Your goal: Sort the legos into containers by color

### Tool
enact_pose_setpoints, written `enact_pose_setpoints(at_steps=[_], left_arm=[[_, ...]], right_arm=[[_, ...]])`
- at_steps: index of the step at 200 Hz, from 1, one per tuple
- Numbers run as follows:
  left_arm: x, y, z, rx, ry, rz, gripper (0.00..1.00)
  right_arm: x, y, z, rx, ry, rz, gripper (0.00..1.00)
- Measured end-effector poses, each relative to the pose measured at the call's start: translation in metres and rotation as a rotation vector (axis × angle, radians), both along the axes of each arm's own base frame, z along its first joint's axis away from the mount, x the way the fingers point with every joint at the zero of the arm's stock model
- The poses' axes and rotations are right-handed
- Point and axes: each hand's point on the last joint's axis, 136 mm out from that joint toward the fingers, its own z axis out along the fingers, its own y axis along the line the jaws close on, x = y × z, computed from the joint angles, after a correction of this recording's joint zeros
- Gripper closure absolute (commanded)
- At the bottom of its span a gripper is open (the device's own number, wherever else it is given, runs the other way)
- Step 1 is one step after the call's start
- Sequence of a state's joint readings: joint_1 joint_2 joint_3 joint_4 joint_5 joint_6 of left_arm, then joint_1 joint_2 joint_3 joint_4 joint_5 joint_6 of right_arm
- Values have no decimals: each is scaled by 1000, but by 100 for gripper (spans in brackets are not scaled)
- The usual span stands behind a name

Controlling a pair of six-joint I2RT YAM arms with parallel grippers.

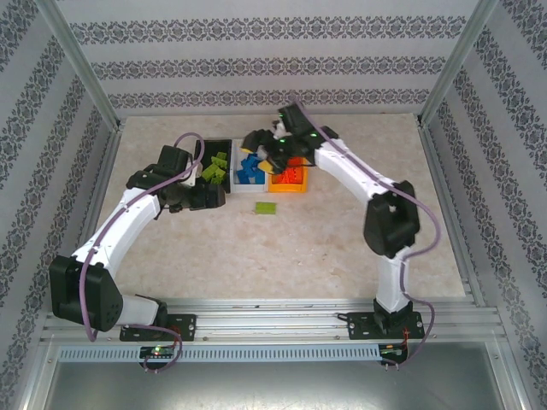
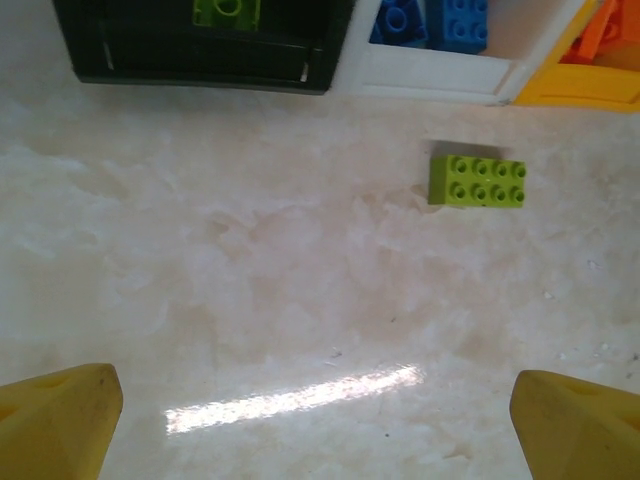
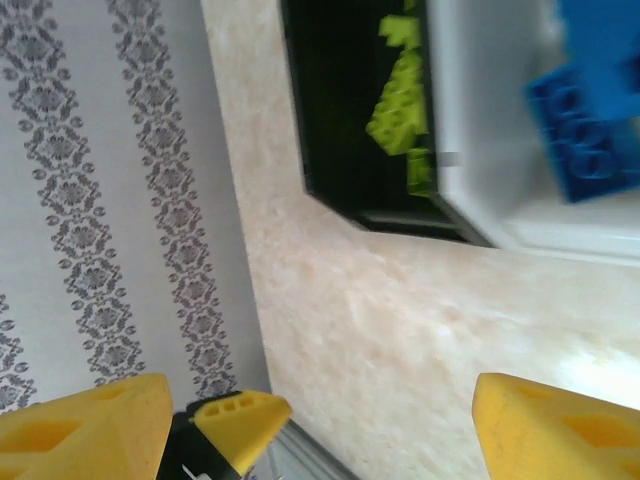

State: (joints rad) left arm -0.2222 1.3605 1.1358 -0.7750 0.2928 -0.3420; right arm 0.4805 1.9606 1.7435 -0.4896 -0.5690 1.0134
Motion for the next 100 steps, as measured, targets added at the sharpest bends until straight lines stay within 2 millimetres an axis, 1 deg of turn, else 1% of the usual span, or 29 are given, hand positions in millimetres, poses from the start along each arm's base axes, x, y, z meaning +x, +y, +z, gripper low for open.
enact_pose_setpoints(at_steps=[13, 25, 40, 55, 67, 78, 92, 100], left_arm=[[-3, -13, -1, -3, 4, -29, 0], [-7, -30, -5, -1, 22, -68, 0], [-7, -50, -10, 8, 49, -108, 0], [-1, -70, -12, 23, 59, -136, 0], [4, -84, -12, 34, 65, -152, 0], [8, -93, -10, 44, 68, -160, 0], [13, -102, -9, 52, 71, -163, 0], [16, -105, -10, 57, 74, -159, 0]], right_arm=[[-4, -29, -7, -34, -3, -32, 20], [-9, -55, -18, -77, 3, -56, 19], [-20, -78, -33, -127, 19, -62, 18], [-37, -93, -45, -180, 34, -43, 16], [-48, -104, -50, -224, 30, -23, 15], [-58, -111, -52, -263, 17, -1, 14], [-66, -120, -52, -293, -5, 18, 12], [-70, -124, -52, -306, -18, 26, 8]])
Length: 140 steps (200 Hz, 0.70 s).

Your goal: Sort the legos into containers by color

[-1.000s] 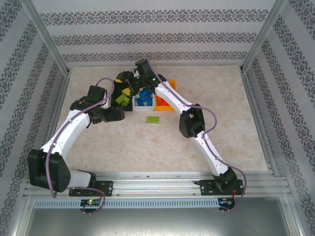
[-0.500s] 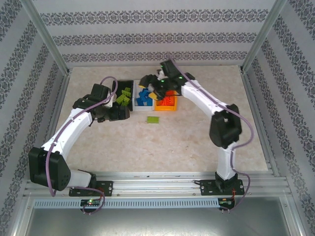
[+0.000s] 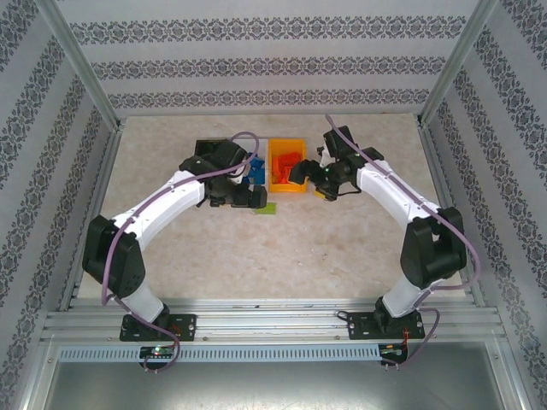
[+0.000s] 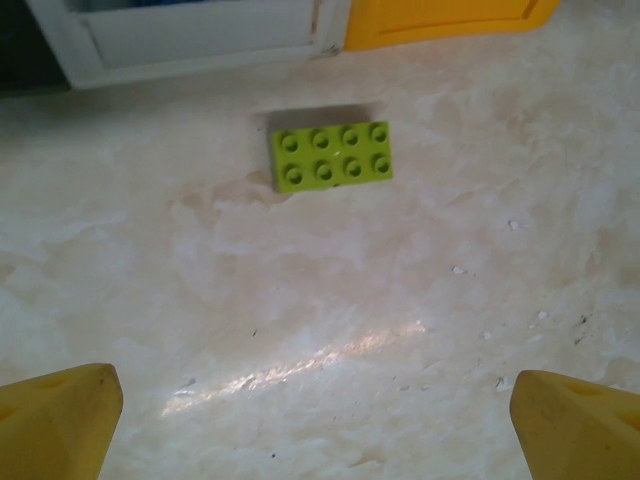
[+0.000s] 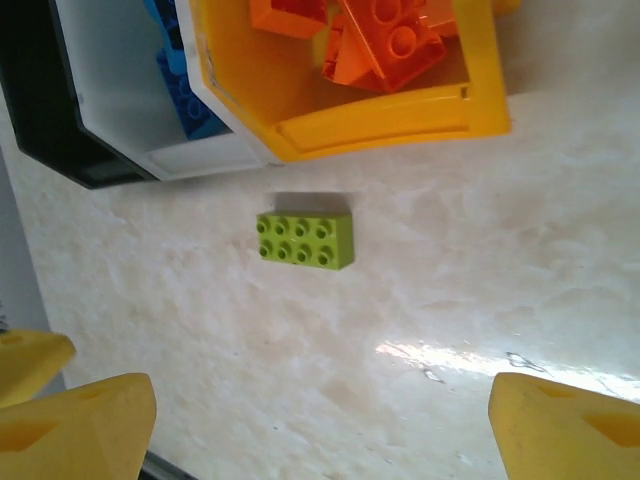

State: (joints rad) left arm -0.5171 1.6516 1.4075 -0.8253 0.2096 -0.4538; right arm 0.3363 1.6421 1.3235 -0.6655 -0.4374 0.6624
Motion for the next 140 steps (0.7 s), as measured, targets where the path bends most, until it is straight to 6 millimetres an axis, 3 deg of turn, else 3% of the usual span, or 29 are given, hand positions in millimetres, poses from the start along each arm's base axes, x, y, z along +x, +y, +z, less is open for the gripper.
enact_pose_setpoints(at_steps=[12, 84, 114, 140], left_arm=[[3, -2, -3, 12, 9, 11, 0], [-14, -15, -51, 108, 133, 35, 0], [-3, -26, -80, 155, 188, 20, 0], [17, -40, -86, 158, 179, -4, 0]], right_arm=[[-4, -6, -3, -15, -7, 11, 2], [-13, -21, -39, -81, 21, 87, 2], [-16, -26, -44, -111, 13, 112, 2], [-18, -32, -46, -120, 32, 105, 2]])
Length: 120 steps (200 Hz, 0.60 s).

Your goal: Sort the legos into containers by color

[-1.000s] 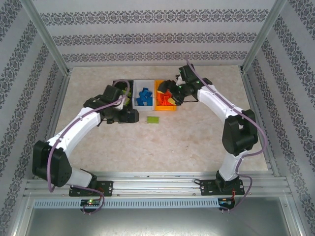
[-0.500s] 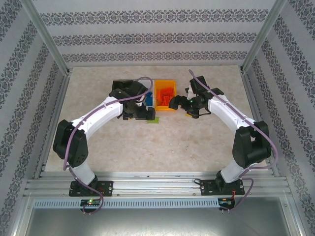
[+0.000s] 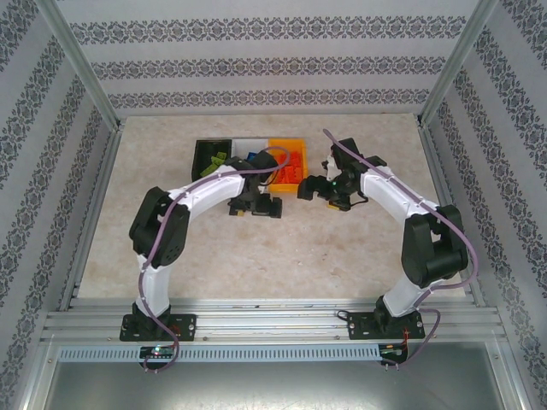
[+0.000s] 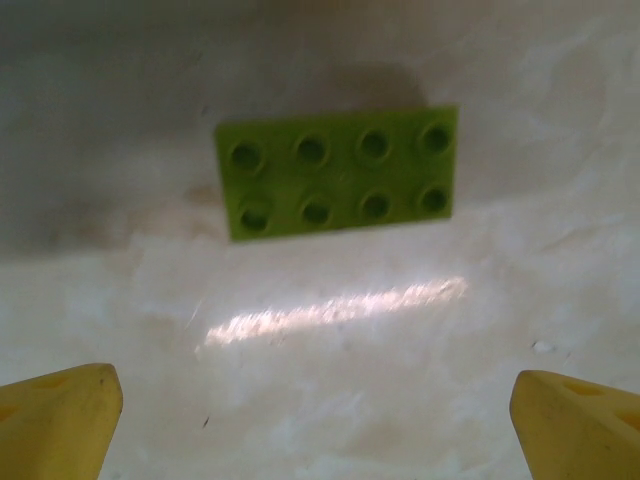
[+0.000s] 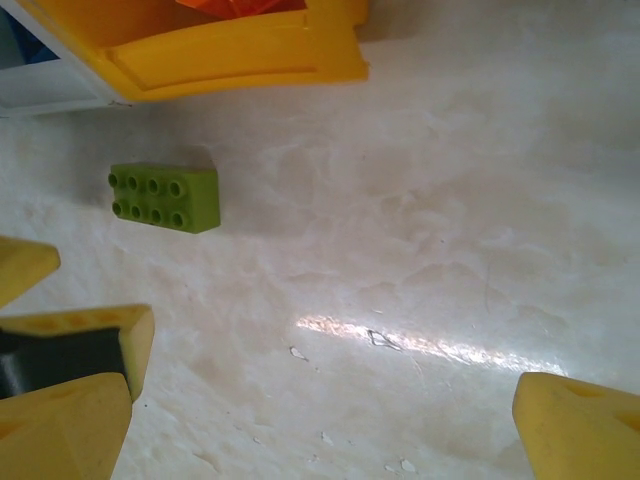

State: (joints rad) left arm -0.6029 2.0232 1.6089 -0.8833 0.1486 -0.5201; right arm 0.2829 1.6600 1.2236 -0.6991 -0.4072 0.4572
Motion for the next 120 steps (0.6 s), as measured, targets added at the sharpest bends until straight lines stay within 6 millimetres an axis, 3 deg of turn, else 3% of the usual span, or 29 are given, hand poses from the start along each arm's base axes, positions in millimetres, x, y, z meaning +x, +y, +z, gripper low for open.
enact_pose_setpoints(at_steps=[30, 75, 120], left_arm=[[17, -9, 0, 0, -29, -19, 0], [22, -10, -11, 30, -12, -38, 0], [28, -9, -25, 62, -7, -43, 4]], right_arm=[[0, -6, 0, -16, 5, 14, 2], [6, -17, 1, -21, 5, -12, 2], [-1, -21, -8, -26, 32, -19, 2]])
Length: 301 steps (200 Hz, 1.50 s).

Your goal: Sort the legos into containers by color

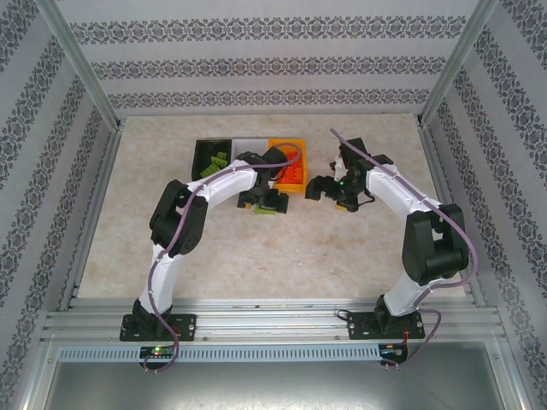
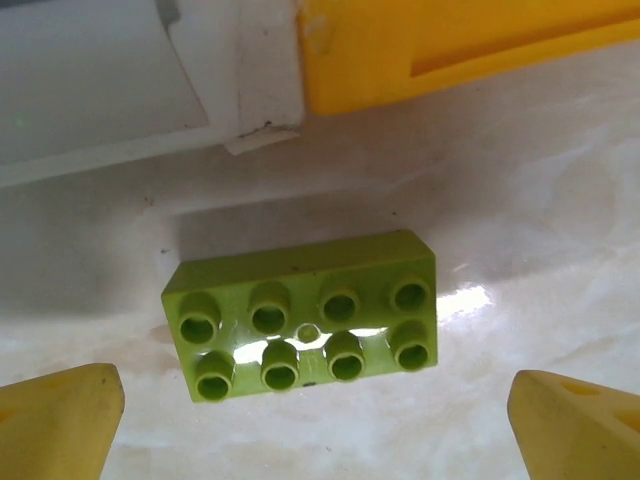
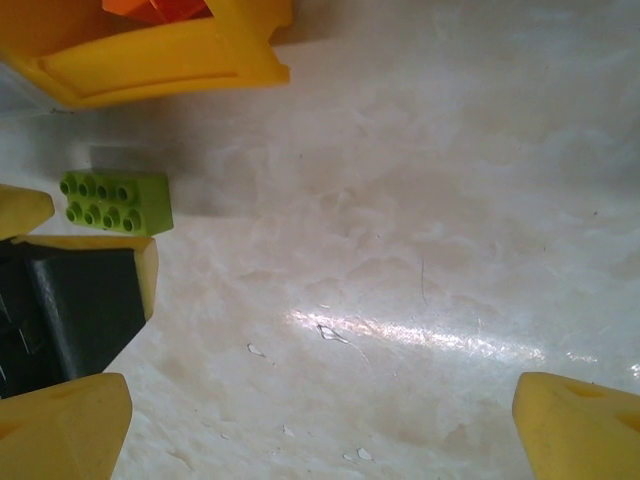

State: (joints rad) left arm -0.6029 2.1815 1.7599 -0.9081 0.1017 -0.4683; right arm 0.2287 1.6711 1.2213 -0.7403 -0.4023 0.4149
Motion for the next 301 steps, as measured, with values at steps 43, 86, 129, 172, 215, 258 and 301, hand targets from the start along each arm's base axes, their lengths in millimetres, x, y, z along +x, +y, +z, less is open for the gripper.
enact_pose_setpoints(at_steps=[43, 86, 129, 172, 215, 258, 301], left_arm=[[4, 1, -14, 30, 12, 4, 10], [6, 2, -17, 46, 19, 22, 32], [6, 2, -16, 44, 18, 41, 46], [-4, 9, -12, 50, 28, 48, 45], [-23, 19, 14, 7, 19, 89, 44], [-30, 33, 49, -175, -18, 254, 43], [-12, 93, 60, -443, -45, 659, 43]], right_arm=[[-3, -4, 4, 7, -8, -8, 2], [-2, -6, 7, 8, -14, -12, 2], [-8, -7, 3, 9, -1, -12, 2], [-12, -4, -2, 29, 19, -22, 2], [-15, -3, -8, 50, 42, -55, 2], [-21, 0, -20, 73, 90, -88, 2], [-19, 3, -23, 92, 101, -107, 2]])
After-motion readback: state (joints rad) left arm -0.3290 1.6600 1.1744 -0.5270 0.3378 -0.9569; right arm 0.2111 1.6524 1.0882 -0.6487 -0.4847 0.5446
